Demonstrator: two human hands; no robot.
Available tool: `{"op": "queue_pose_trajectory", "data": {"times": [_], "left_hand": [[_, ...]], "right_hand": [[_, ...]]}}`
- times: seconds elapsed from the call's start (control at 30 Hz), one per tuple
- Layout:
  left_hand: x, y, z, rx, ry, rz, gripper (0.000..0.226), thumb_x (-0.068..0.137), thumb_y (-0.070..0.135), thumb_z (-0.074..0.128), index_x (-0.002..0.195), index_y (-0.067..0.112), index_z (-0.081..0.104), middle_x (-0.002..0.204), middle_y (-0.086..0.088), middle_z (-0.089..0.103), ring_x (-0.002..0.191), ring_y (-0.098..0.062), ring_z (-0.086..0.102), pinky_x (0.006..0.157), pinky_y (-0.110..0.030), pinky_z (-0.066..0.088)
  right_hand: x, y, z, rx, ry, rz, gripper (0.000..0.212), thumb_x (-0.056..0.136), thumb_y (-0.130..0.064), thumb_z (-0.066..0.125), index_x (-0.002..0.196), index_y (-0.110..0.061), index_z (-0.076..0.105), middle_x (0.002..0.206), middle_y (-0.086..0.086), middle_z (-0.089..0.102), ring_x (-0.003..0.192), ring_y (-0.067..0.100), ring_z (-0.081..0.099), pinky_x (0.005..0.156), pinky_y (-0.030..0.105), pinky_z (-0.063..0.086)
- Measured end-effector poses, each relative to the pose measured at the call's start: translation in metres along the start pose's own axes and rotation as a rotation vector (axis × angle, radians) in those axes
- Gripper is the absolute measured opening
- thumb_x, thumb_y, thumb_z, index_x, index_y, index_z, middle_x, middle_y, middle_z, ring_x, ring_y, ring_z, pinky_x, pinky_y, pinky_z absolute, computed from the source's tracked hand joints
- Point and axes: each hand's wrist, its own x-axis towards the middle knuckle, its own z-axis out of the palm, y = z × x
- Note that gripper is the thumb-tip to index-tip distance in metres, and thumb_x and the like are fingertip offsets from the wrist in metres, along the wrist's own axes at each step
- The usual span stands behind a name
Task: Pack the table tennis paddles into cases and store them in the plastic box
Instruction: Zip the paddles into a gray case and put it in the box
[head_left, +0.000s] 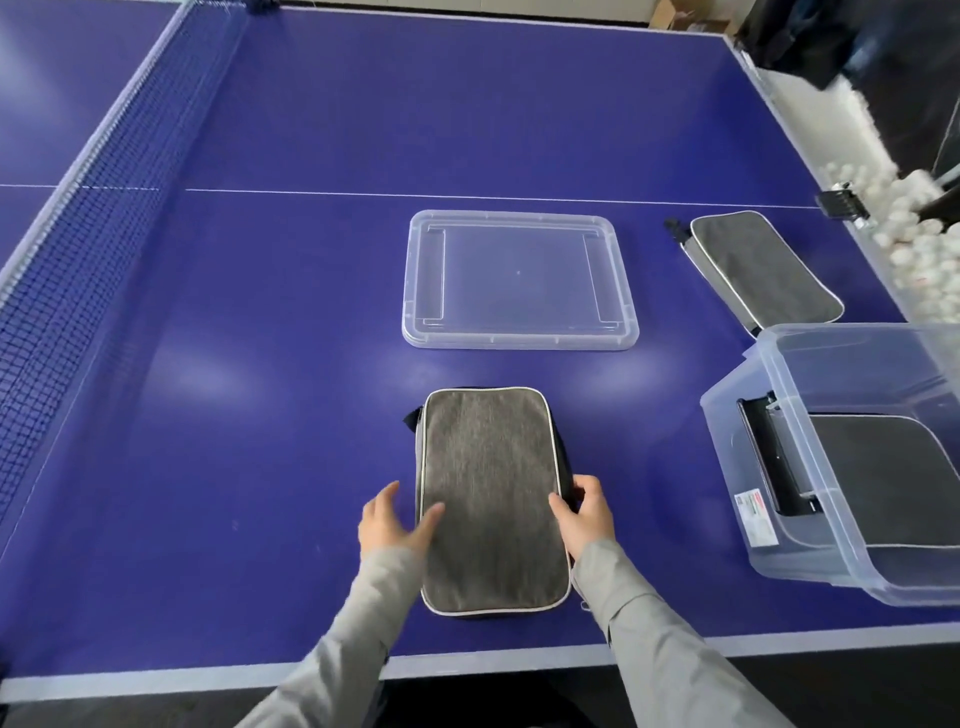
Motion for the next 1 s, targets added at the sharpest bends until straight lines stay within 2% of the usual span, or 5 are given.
{"op": "queue_pose_trajectory", "data": {"times": [0.2,0.43,0.57,0.67,1.0], "left_hand": [[0.026,0.015,0.005,-0.276,-0.155,-0.217,0.075,0.078,0.031,0.075,0.139,0.012,0.036,0.129,-0.006,0.053,0.102,-0.023,0.055,0.080,-0.031,0.046],[0.039,0.028,0.018,-0.196,-0.172,-0.317,0.075,0.065,0.038,0.083,0.126,0.011,0.049,0.118,-0.009,0.059,0.104,-0.031,0.060,0.093,-0.045,0.050],[0.040,0.032,0.022,-0.228,-0.248,-0.375,0.064,0.060,0.035,0.087,0.110,0.006,0.059,0.099,-0.009,0.066,0.084,-0.026,0.064,0.074,-0.036,0.053],[0.037,0.032,0.026,-0.259,-0.240,-0.358,0.062,0.061,0.032,0.087,0.107,0.008,0.054,0.093,-0.007,0.064,0.074,-0.020,0.061,0.055,-0.027,0.046],[0.019,0.033,0.035,-0.465,-0.213,-0.190,0.073,0.062,0.022,0.087,0.115,0.038,0.040,0.098,0.006,0.061,0.082,-0.017,0.064,0.053,-0.024,0.050]], "right_hand": [[0.000,0.005,0.004,-0.023,-0.029,-0.053,0.050,0.092,-0.006,0.053,0.137,-0.021,0.040,0.127,0.009,0.054,0.117,0.026,0.052,0.103,0.039,0.041],[0.008,0.008,0.002,-0.106,-0.091,-0.062,0.046,0.097,-0.007,0.043,0.139,-0.025,0.042,0.139,0.006,0.048,0.128,0.024,0.044,0.109,0.040,0.036],[0.014,0.009,-0.002,-0.128,-0.098,-0.050,0.046,0.098,-0.005,0.038,0.140,-0.024,0.041,0.142,0.006,0.044,0.131,0.024,0.041,0.106,0.033,0.034],[0.018,0.009,-0.006,-0.140,-0.116,-0.038,0.046,0.099,-0.005,0.037,0.141,-0.024,0.040,0.142,0.007,0.043,0.131,0.025,0.041,0.106,0.032,0.034],[0.017,0.008,-0.013,-0.190,-0.047,-0.107,0.047,0.098,-0.006,0.039,0.143,-0.021,0.037,0.135,0.010,0.040,0.121,0.023,0.045,0.099,0.024,0.033]]}}
